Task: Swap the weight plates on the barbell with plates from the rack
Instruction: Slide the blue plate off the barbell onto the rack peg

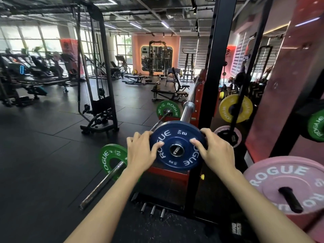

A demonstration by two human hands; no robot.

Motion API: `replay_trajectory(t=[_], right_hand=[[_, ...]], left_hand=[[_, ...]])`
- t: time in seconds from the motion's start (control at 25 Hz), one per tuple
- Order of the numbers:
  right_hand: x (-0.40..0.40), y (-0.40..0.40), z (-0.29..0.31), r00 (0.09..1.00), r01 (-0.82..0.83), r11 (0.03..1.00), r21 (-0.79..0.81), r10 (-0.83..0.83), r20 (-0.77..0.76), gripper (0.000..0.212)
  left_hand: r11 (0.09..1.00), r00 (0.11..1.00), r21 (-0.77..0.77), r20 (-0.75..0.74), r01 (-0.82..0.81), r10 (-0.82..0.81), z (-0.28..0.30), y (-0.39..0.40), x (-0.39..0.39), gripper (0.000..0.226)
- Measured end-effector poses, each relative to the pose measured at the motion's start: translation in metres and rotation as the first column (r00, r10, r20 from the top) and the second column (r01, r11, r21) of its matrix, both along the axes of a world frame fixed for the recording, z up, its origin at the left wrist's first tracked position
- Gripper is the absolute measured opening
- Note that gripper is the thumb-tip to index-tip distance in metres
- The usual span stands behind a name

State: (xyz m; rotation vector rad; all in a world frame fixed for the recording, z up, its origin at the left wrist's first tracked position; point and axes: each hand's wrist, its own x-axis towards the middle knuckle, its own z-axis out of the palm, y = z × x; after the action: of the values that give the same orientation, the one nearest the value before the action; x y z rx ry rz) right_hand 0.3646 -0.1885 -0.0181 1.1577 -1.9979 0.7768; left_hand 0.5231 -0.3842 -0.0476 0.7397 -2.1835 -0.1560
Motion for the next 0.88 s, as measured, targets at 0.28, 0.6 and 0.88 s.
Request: replay_trajectory(t=[0.28,0.6,0.88], right_hand=[[-0.012,-0.011,0.0,0.988,0.139,0.989,0.047,-0.142,0.057,0.051],[-0.017,-0.017,-0.001,0.974,0.227,0.97,0.084,-0.228,0.0,0.076],[-0.041,-0.036,-0.005,0.969,0.242,0.968,0.07,-0.244,0.025,0.065]], left_hand=[[1.0,1.0,-0.022,-0.004,-0.009,0.009,0.005,-0.013,-0.023,0.062],[0.979,0.999,-0.203,-0.044,-0.022,0.013,0.01,-0.032,-0.03,0.082],[0.991,0.998,-0.133,-0.065,-0.006,-0.002,-0.003,-0.052,-0.063,0.077]])
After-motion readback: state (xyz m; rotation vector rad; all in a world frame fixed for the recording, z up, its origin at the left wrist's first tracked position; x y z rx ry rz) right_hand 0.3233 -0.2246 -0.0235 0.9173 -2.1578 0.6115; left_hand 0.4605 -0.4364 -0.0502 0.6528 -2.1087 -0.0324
